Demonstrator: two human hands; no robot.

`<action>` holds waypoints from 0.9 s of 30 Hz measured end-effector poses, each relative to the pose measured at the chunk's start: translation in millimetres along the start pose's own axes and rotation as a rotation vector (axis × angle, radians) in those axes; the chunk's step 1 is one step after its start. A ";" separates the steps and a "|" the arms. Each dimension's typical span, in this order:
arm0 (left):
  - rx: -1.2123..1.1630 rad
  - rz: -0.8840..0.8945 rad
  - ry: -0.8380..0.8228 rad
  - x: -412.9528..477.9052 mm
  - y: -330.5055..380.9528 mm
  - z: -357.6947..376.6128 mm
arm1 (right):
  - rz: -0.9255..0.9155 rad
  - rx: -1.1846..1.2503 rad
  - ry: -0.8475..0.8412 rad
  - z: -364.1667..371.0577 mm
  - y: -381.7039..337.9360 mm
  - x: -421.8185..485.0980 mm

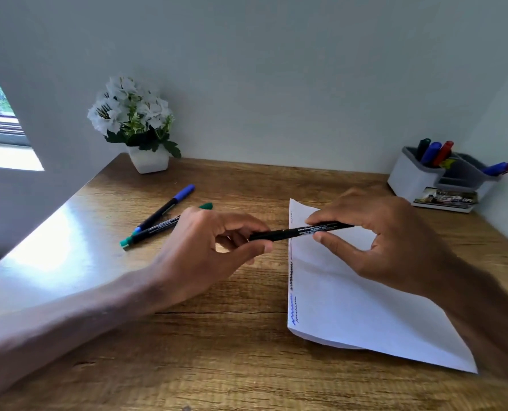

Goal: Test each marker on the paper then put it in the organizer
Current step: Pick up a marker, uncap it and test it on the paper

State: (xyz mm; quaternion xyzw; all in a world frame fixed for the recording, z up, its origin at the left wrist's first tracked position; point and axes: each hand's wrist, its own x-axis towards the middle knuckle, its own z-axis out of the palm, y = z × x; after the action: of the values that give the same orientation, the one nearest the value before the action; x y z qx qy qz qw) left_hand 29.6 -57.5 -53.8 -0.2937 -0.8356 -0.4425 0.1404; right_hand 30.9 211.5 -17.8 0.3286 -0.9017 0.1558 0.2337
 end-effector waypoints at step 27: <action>0.127 0.346 0.035 -2.7 7.2 11.2 | -0.133 0.082 -0.069 18.3 -17.0 -3.3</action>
State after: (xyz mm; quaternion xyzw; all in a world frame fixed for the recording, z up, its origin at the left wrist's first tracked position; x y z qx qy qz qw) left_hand 36.5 -46.1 -56.8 -0.4158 -0.7964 -0.3630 0.2471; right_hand 38.6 192.7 -32.7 0.4022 -0.8782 0.1656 0.1988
